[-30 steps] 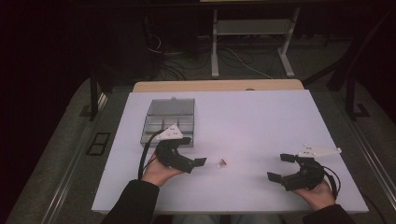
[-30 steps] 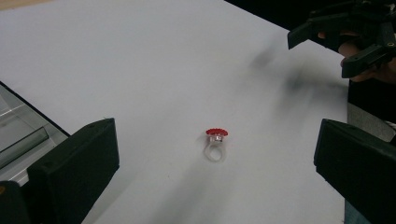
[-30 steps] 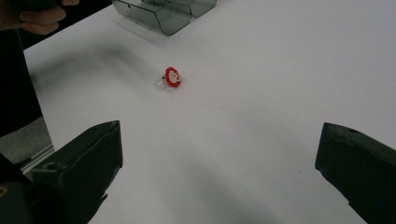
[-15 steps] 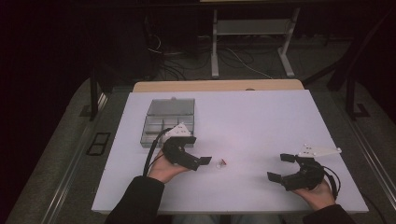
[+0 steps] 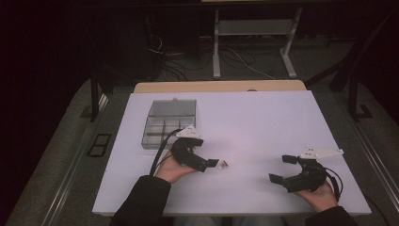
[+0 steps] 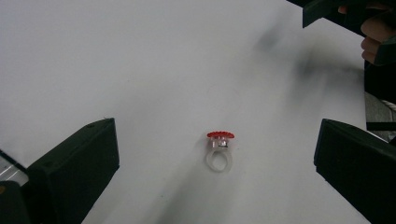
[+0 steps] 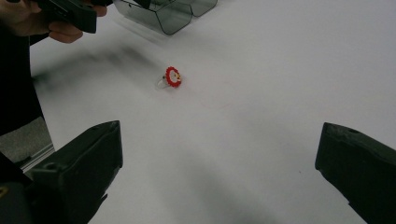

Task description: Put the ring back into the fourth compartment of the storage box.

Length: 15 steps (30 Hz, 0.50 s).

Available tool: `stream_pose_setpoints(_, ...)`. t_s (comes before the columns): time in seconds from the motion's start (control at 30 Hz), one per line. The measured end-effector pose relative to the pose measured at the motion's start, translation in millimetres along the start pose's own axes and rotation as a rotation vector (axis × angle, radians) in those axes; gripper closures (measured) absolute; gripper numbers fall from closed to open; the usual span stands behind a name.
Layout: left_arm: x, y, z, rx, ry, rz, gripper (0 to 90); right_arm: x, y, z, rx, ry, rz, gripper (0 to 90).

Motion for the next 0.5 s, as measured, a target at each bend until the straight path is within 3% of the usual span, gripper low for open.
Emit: stream_pose_setpoints(0.5,6.2,21.9,-2.6,-0.051,0.026,-0.033,0.0,-0.2,0.6,-0.1,-0.003,0.0,0.002,0.2)
Point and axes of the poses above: each handheld gripper's, and its own axes: y roughly forward along the jaws, z roughly out of its top, x roughly to its right, the point moved 5 cm from there along y, roughly forward along the jaws, and after that the axes turned 7 degrees about y, right-handed, at the moved point
